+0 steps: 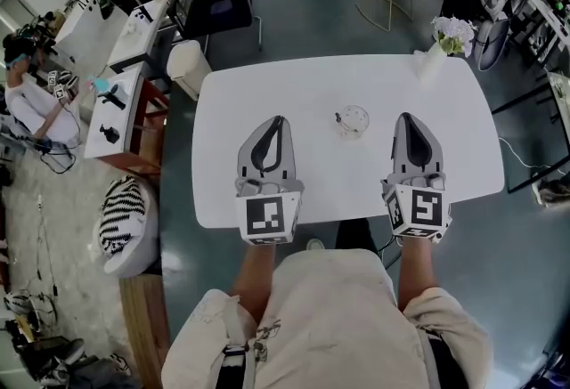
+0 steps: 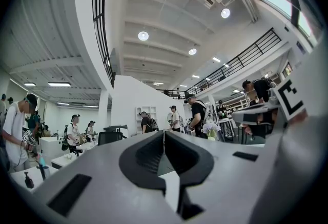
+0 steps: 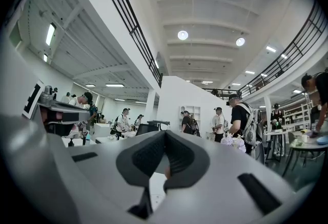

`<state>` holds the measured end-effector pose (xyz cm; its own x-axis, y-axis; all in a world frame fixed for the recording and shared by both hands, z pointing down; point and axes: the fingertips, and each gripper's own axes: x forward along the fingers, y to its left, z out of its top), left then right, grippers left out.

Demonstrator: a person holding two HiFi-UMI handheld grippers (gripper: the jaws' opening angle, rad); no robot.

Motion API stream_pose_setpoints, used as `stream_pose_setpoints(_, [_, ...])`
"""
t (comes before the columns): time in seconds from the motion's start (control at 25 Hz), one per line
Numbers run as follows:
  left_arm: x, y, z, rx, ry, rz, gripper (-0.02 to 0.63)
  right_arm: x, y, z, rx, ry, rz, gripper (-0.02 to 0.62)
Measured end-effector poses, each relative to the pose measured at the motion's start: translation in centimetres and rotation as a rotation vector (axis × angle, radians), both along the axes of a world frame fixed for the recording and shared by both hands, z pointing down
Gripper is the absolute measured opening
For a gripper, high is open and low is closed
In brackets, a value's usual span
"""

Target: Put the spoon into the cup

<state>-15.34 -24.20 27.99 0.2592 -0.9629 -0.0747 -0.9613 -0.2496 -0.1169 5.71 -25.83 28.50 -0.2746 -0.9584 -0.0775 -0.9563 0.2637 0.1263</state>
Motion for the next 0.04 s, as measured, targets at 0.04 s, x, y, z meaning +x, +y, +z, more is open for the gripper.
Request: stream_pose_setpoints(0.04, [0.11,-0.02,0.07,0.001,-0.001,0.001,0.008,0.05,-0.02,0.09,0.0,0.0,0.0,-0.012])
